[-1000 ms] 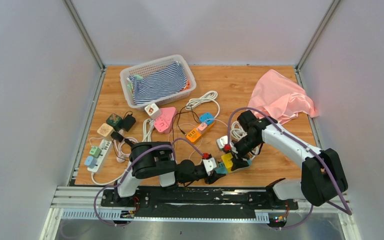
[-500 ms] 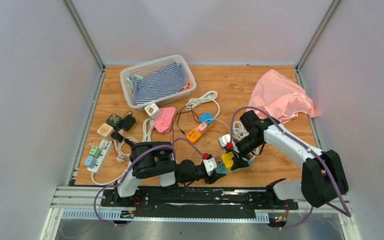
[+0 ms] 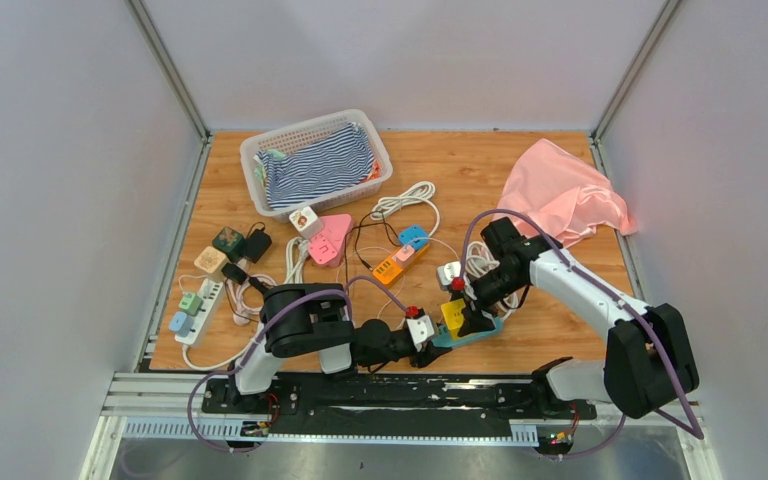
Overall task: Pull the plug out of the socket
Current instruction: Remove the plug from the socket.
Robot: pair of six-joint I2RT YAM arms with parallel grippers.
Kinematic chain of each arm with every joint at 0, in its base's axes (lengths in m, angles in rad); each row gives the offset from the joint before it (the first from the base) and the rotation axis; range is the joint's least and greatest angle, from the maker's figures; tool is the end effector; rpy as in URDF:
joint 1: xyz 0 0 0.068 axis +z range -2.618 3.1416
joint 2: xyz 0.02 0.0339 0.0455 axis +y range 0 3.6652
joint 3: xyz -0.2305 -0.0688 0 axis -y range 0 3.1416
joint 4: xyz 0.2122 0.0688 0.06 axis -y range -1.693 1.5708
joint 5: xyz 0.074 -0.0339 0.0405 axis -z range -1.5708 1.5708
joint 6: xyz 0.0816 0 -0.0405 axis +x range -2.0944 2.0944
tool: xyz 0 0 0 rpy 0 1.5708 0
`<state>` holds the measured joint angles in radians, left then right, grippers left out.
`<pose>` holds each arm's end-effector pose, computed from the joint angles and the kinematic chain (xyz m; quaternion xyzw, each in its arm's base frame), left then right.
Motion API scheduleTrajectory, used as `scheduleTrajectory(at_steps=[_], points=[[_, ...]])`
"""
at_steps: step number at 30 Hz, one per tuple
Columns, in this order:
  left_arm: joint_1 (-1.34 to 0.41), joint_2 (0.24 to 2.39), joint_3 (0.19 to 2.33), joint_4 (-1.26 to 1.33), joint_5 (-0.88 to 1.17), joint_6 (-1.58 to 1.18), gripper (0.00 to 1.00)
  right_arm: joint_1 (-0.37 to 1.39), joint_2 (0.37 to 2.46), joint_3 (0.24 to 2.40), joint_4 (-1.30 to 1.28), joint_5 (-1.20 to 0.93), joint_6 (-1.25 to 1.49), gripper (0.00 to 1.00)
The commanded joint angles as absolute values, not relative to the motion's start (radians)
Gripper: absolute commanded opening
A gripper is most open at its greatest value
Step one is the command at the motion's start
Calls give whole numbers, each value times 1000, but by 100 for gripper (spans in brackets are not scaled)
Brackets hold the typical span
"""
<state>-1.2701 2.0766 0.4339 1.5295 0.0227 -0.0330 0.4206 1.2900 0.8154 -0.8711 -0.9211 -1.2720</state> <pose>0.0962 -0.3166 0.0816 0.4387 0.6033 -0.4106 0.5244 0.1559 0.1409 0.1711 -0.6996 0.5526 0.3607 0.2740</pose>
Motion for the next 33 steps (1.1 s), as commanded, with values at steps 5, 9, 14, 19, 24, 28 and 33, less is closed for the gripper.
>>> scheduleTrajectory(at_steps=[5, 9, 14, 19, 24, 28, 33], points=[[-1279, 2105, 431, 1533, 41, -25, 0, 393, 1265, 844, -917, -975, -1273, 0], [-1278, 2105, 431, 1533, 36, -30, 0, 366, 1253, 863, -943, -987, -1273, 0], [-1279, 2102, 428, 1534, 18, -39, 0, 332, 1234, 878, -959, -996, -1270, 0], [-1278, 2097, 425, 1533, 2, -60, 17, 271, 1214, 905, -957, -996, -1228, 0], [-1278, 2091, 421, 1534, -30, -76, 41, 199, 1203, 917, -951, -1011, -1203, 0], [-1278, 2078, 414, 1534, -39, -83, 63, 172, 1207, 923, -941, -1014, -1182, 0], [-1278, 2032, 395, 1534, -58, -93, 80, 170, 1207, 919, -936, -1015, -1180, 0]])
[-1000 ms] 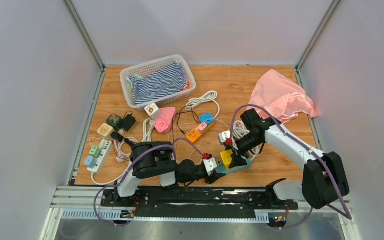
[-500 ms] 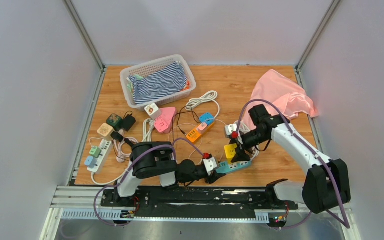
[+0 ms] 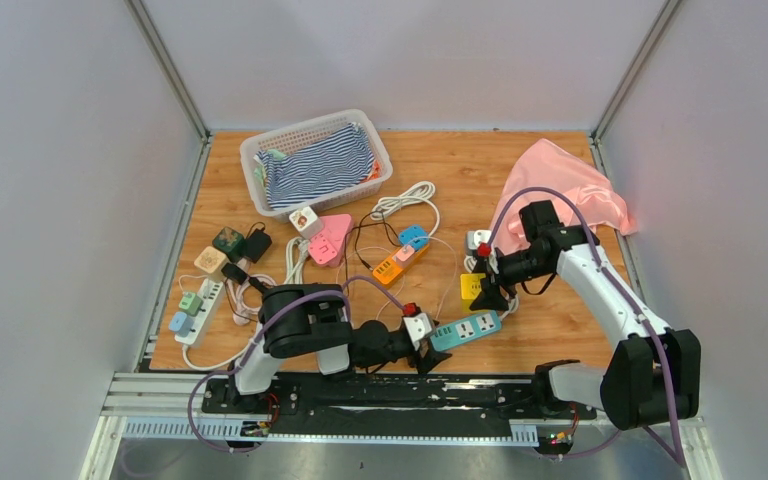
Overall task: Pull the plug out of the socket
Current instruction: Remove the plug from the socket, then place the plug at the center of the board.
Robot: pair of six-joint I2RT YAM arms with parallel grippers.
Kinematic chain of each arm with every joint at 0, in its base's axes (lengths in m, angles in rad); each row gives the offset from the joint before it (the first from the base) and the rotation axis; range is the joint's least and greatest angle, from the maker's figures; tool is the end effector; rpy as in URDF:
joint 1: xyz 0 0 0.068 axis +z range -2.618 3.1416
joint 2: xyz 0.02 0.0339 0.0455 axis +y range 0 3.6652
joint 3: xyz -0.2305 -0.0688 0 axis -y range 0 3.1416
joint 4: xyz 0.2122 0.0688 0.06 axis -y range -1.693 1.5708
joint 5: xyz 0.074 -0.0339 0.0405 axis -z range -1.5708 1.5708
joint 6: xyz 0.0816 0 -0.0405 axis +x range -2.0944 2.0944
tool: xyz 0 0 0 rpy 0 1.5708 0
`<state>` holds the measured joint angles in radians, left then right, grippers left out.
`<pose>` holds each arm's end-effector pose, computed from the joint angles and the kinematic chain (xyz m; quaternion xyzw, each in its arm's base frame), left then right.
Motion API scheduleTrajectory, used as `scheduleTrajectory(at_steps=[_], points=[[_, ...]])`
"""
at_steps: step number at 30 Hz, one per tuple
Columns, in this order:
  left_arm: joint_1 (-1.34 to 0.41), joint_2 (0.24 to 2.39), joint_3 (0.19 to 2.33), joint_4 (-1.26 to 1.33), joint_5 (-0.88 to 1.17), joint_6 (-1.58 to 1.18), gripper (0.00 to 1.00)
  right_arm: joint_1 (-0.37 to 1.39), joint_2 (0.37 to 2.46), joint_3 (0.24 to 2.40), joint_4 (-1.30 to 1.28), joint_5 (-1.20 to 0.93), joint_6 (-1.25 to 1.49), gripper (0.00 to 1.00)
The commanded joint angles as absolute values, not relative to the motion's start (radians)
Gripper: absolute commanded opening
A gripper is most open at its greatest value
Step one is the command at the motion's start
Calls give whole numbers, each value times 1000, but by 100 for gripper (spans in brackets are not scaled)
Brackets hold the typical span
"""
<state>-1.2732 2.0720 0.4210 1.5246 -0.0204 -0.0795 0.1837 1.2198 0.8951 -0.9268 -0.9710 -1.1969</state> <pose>0.0977 -0.3130 0.0797 0.4161 0.6244 -0.4078 0.5203 0.1830 0.1025 0.2051 -0.6132 0.6260 0.3346 0.3465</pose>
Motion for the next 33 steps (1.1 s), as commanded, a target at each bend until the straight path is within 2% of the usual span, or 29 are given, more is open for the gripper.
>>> scheduleTrajectory(at_steps=[1, 5, 18, 27, 33], points=[[-1278, 2020, 387, 1534, -63, -99, 84, 170, 1206, 917, -936, -1015, -1181, 0], [-1278, 1953, 355, 1534, -68, -126, 99, 170, 1198, 914, -934, -1017, -1187, 0], [-1278, 1625, 180, 1535, -83, -157, 100, 175, 1137, 869, -985, -1138, -1303, 0], [-1278, 1450, 114, 1534, 41, -49, 100, 277, 1168, 869, -1083, -1161, -1435, 0], [-1277, 1391, 141, 1533, 7, -272, 98, 332, 1168, 857, -1082, -1149, -1466, 0]])
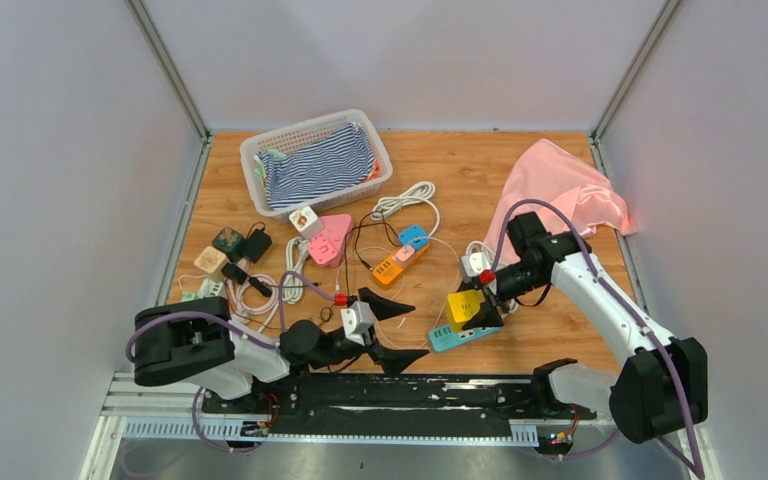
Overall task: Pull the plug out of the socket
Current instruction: Place the plug at the center of the board.
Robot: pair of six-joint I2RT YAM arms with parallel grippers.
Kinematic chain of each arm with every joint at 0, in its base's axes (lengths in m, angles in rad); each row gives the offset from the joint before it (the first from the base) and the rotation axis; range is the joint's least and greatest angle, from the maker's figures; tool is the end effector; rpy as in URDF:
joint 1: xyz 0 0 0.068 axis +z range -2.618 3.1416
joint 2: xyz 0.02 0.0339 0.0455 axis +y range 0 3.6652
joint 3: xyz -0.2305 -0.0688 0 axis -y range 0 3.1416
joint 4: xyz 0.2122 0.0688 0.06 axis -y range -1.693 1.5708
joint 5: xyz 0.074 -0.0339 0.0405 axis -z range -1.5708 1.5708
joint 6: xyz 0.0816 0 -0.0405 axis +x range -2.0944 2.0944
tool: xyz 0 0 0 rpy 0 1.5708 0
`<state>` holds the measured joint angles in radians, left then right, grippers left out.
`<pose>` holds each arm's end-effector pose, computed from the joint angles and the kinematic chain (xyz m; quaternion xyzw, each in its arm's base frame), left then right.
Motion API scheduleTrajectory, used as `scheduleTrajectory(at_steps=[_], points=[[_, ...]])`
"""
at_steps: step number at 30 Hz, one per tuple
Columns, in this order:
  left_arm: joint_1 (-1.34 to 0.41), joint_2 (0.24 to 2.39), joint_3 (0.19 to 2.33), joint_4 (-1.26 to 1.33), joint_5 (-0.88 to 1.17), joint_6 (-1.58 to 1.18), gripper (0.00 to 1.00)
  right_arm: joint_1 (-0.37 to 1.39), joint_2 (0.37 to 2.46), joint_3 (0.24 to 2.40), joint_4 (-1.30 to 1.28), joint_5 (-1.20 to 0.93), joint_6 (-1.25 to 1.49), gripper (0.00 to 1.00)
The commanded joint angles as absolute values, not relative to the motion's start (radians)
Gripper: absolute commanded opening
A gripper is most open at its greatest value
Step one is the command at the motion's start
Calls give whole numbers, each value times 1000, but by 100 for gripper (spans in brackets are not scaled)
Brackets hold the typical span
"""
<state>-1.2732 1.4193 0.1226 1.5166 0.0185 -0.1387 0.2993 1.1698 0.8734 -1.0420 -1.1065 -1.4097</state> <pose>0.0725 -0.2416 0.1873 0.3420 0.5234 -0.5107 0.5901 0.1466 0.1216 0.2136 -0.6774 0.5089 0.3915 0.3589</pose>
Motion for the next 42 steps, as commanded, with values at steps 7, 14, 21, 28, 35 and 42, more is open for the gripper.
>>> scheduleTrajectory(at_steps=[7, 14, 21, 28, 35, 42], points=[[-1276, 1416, 183, 1532, -103, -617, 92, 350, 1165, 854, -1072, -1142, -1467, 0], [-1277, 1516, 223, 1533, -180, -937, 87, 350, 1157, 848, -1053, -1135, -1454, 0], [-1277, 1656, 301, 1532, -197, -1104, 86, 350, 1160, 848, -1048, -1130, -1448, 0], [-1278, 1766, 351, 1535, -209, -1187, 86, 350, 1159, 848, -1048, -1129, -1447, 0], [-1277, 1791, 377, 1536, -225, -1209, 86, 352, 1166, 843, -1046, -1134, -1448, 0], [-1277, 1796, 392, 1540, -219, -1258, 79, 356, 1169, 842, -1044, -1129, -1448, 0]])
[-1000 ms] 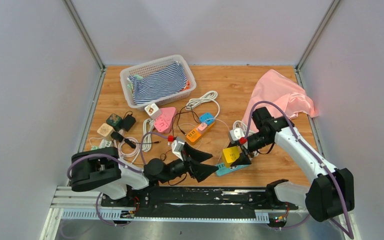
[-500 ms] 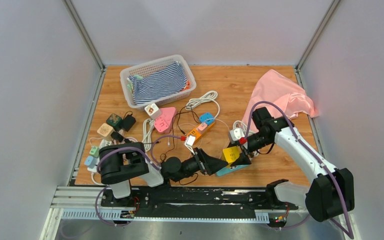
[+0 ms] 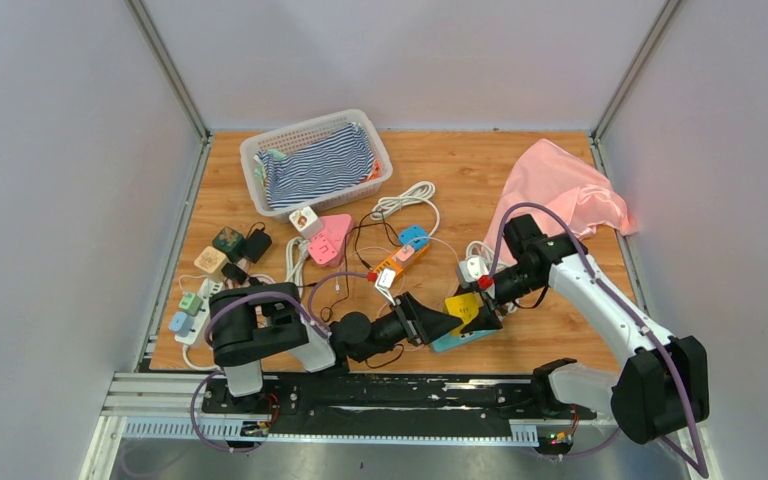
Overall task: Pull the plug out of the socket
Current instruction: Place the plug at the center of the board.
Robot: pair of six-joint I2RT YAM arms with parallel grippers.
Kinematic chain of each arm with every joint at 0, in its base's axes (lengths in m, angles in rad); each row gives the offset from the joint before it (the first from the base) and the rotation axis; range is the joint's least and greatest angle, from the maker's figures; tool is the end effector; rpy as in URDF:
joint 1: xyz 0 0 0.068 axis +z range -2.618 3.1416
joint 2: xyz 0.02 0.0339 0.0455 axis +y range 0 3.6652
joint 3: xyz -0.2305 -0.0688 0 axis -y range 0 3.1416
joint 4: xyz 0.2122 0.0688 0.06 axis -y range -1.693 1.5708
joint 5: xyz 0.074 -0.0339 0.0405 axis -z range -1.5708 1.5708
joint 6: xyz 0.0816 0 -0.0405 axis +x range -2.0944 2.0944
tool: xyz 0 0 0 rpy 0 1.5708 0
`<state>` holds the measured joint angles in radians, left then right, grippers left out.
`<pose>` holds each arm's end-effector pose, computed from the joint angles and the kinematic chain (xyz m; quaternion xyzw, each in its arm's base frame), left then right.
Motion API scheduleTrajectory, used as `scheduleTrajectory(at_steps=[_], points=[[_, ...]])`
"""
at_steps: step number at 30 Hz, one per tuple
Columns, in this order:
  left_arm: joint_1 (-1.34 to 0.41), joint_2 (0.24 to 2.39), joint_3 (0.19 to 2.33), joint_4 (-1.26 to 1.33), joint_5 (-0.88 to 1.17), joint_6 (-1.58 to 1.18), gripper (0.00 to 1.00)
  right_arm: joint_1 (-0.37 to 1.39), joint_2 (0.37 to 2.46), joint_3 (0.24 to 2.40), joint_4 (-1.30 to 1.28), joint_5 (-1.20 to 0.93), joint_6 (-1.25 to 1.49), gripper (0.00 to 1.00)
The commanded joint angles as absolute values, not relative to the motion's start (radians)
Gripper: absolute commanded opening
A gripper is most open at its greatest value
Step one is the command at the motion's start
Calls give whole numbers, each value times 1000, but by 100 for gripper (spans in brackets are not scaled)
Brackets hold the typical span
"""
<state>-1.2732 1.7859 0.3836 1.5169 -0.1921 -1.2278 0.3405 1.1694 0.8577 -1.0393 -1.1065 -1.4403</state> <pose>0.1079 -0.2985 0.1572 -0.0565 0.6638 -0.6851 0.2945 0.1400 0.1270 0.2098 -0.6936 0.4872 0.3965 0.3525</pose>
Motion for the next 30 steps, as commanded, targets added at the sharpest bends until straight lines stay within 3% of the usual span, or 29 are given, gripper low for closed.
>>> scheduleTrajectory(at_steps=[1, 6, 14, 18, 21, 27, 30], points=[[-1278, 1795, 390, 1539, -223, -1262, 77, 356, 1170, 842, -1044, -1129, -1448, 0], [-1276, 1793, 392, 1542, -229, -1284, 68, 357, 1172, 841, -1042, -1127, -1447, 0], [-1277, 1759, 382, 1544, -229, -1291, 30, 357, 1171, 844, -1038, -1132, -1436, 1], [-1277, 1735, 367, 1545, -236, -1291, 11, 356, 1178, 851, -1033, -1131, -1408, 24], [-1277, 1719, 357, 1547, -236, -1295, 3, 356, 1182, 857, -1029, -1131, -1382, 46], [-1276, 1675, 336, 1550, -237, -1301, 0, 321, 1174, 876, -1018, -1150, -1321, 71], [-1277, 1657, 328, 1550, -237, -1298, 0, 307, 1153, 869, -1019, -1167, -1325, 79]])
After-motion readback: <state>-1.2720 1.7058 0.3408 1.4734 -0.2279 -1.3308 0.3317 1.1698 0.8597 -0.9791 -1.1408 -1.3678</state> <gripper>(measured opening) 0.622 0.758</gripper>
